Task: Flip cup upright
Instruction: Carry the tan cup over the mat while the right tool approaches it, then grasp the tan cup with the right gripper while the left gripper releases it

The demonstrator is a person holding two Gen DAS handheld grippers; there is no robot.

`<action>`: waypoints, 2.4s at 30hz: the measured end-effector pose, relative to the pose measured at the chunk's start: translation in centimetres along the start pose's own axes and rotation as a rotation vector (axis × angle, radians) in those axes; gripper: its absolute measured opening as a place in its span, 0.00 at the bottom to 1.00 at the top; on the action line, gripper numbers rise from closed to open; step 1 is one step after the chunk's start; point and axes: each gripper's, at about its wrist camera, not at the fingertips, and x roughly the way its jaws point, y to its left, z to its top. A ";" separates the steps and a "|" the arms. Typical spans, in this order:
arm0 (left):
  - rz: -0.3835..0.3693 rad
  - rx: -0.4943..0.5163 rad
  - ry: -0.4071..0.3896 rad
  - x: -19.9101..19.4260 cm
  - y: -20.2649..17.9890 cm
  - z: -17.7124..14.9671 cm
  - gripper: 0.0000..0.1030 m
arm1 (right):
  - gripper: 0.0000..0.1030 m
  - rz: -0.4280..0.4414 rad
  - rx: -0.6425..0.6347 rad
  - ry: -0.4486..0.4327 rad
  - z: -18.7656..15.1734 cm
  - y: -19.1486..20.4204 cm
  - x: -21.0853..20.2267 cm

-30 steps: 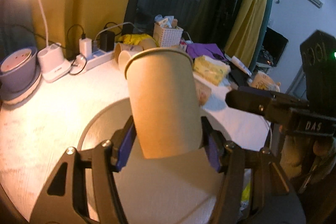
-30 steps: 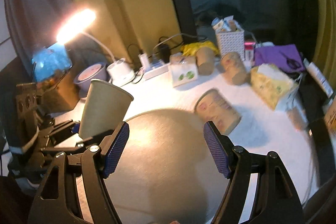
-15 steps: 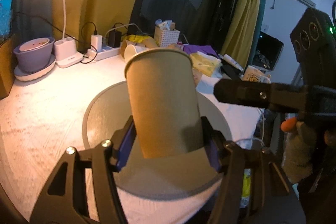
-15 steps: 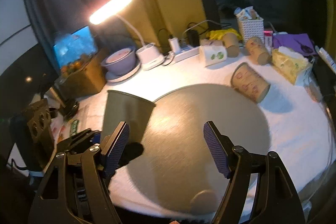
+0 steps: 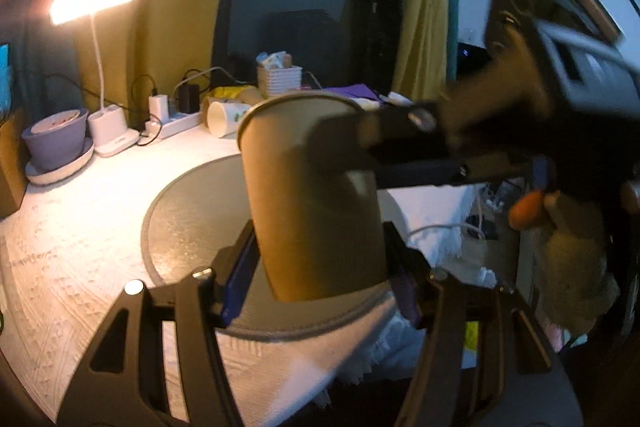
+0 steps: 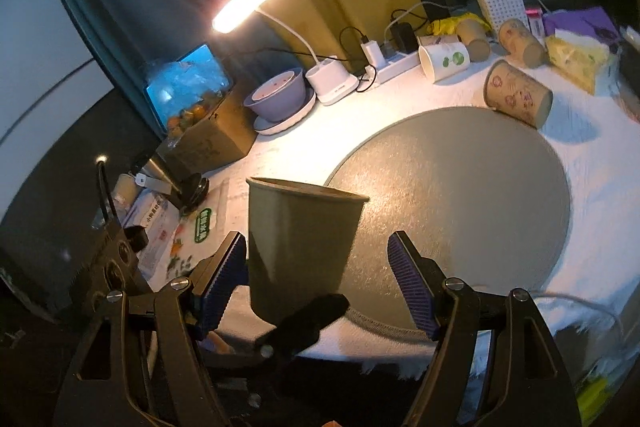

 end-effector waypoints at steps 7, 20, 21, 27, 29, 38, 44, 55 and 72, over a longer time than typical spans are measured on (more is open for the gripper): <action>-0.022 0.074 -0.015 -0.5 -1.7 -0.7 0.59 | 0.74 0.033 0.049 0.022 -0.2 -0.7 0.2; -0.018 0.105 -0.002 -0.5 -2.8 -1.0 0.59 | 0.74 0.064 0.086 0.051 -0.2 -1.3 0.9; -0.017 0.107 -0.001 -0.5 -2.9 -1.1 0.59 | 0.74 0.064 0.092 0.053 -0.2 -1.4 1.0; -0.007 0.099 0.013 -0.4 -2.6 -1.1 0.60 | 0.70 0.064 0.097 0.055 -0.1 -1.7 1.1; -0.001 0.096 0.016 -0.2 -2.4 -1.0 0.62 | 0.70 0.061 0.096 0.056 0.0 -1.5 1.3; -0.008 0.046 0.033 0.0 -1.3 -1.4 0.76 | 0.69 0.028 0.069 0.042 0.9 -1.4 1.7; -0.002 -0.004 0.048 0.4 -0.1 -1.3 0.76 | 0.69 -0.030 0.017 0.021 1.9 -1.1 2.5; 0.061 -0.155 0.133 2.8 4.6 -0.8 0.76 | 0.69 -0.161 -0.071 -0.046 3.6 -2.0 3.6; 0.124 -0.328 0.217 7.1 10.7 0.8 0.76 | 0.69 -0.339 -0.206 -0.042 5.8 -5.2 8.3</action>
